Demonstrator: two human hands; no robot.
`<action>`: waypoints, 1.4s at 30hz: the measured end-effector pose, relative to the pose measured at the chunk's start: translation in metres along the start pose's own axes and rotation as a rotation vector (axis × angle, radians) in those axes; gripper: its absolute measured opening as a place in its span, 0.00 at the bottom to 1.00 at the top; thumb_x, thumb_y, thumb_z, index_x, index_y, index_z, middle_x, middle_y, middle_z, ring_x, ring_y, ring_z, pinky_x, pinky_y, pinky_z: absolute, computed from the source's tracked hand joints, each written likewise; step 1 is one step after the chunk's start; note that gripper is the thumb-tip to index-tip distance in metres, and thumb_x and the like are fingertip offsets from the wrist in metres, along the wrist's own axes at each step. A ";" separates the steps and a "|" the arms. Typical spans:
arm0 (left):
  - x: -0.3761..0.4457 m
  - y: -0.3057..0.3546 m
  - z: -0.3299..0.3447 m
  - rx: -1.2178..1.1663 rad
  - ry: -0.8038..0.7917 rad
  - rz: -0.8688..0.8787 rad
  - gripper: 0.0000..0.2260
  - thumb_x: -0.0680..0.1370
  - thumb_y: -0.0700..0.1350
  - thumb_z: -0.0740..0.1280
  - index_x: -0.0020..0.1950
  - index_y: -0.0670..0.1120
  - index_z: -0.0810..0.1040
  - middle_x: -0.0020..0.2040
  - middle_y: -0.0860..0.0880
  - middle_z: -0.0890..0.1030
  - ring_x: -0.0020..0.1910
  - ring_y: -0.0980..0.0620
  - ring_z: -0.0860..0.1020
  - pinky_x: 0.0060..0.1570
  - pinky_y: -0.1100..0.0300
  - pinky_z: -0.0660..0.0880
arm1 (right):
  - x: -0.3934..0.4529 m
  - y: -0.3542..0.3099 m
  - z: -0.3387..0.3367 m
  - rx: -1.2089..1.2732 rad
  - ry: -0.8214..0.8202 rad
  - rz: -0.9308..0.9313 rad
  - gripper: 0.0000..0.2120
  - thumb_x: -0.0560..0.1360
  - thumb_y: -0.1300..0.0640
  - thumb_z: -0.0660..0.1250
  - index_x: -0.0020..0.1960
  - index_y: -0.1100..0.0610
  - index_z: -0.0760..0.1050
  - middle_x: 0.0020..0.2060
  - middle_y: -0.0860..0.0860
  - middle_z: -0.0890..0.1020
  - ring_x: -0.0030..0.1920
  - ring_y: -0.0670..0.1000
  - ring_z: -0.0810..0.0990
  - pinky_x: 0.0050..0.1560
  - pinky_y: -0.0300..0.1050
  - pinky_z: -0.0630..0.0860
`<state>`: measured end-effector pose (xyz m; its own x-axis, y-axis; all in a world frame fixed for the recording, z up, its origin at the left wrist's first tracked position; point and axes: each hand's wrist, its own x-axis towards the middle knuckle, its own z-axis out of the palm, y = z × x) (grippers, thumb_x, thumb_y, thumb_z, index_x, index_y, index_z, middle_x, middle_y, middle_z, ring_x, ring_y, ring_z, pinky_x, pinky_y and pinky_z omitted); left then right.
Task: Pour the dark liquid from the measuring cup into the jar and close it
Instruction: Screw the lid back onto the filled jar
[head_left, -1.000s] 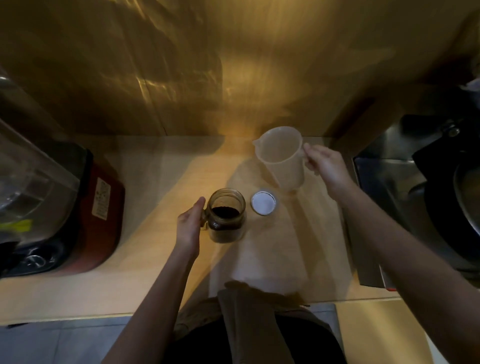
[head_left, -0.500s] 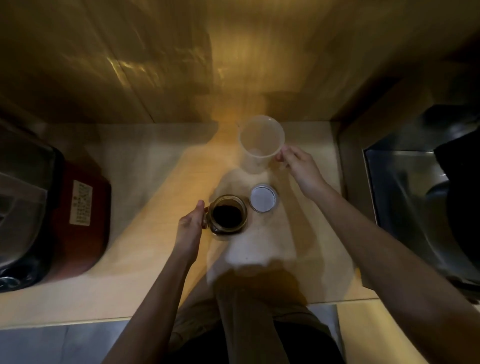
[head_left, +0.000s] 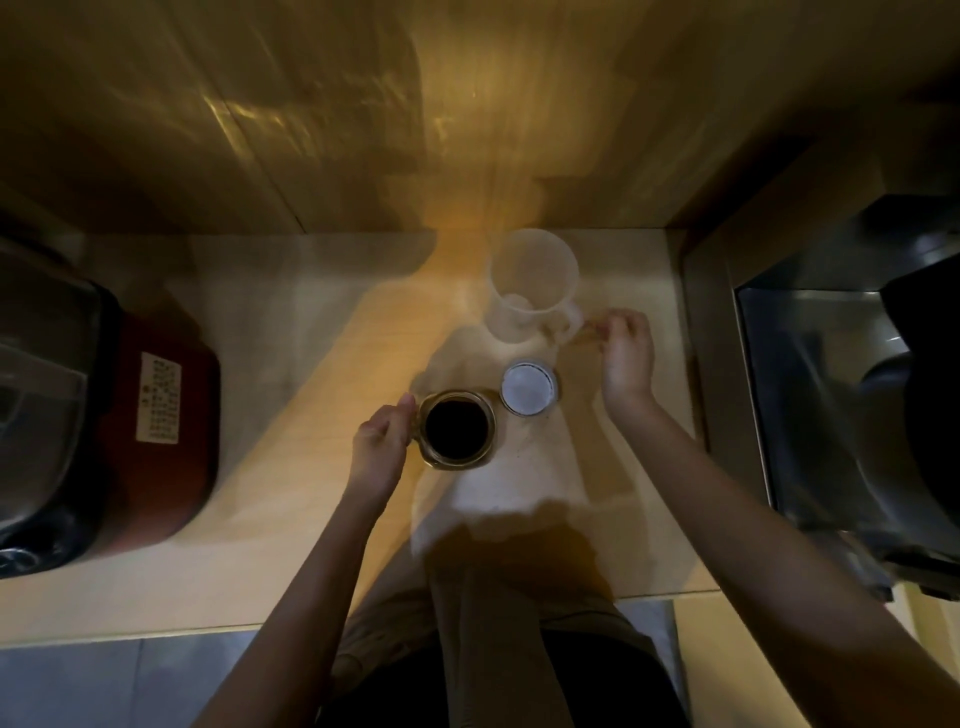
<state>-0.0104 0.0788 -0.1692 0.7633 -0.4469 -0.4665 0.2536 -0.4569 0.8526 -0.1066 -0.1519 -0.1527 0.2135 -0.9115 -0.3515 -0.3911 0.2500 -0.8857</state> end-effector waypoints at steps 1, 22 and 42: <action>-0.001 -0.001 -0.001 0.036 -0.005 0.005 0.21 0.79 0.52 0.57 0.36 0.38 0.75 0.36 0.46 0.75 0.36 0.54 0.72 0.42 0.56 0.67 | -0.005 0.008 -0.002 -0.089 0.028 -0.013 0.05 0.75 0.61 0.62 0.50 0.60 0.74 0.48 0.60 0.79 0.48 0.53 0.74 0.48 0.42 0.68; -0.032 -0.002 -0.012 0.373 -0.194 0.295 0.47 0.57 0.64 0.70 0.72 0.48 0.61 0.69 0.49 0.69 0.66 0.52 0.68 0.64 0.56 0.68 | -0.081 -0.002 -0.027 -0.814 -0.474 -0.766 0.43 0.62 0.53 0.77 0.70 0.60 0.60 0.63 0.55 0.73 0.61 0.51 0.65 0.60 0.49 0.68; -0.032 -0.008 -0.013 0.422 -0.105 0.351 0.46 0.57 0.68 0.67 0.72 0.51 0.63 0.62 0.43 0.77 0.59 0.47 0.75 0.56 0.56 0.73 | -0.131 -0.068 0.012 -1.257 -0.834 -1.072 0.46 0.66 0.48 0.73 0.74 0.54 0.48 0.67 0.54 0.70 0.67 0.55 0.65 0.63 0.50 0.61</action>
<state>-0.0299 0.1068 -0.1581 0.6904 -0.6920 -0.2109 -0.2816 -0.5256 0.8028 -0.0970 -0.0455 -0.0499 0.9689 -0.0207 -0.2464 -0.0770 -0.9722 -0.2213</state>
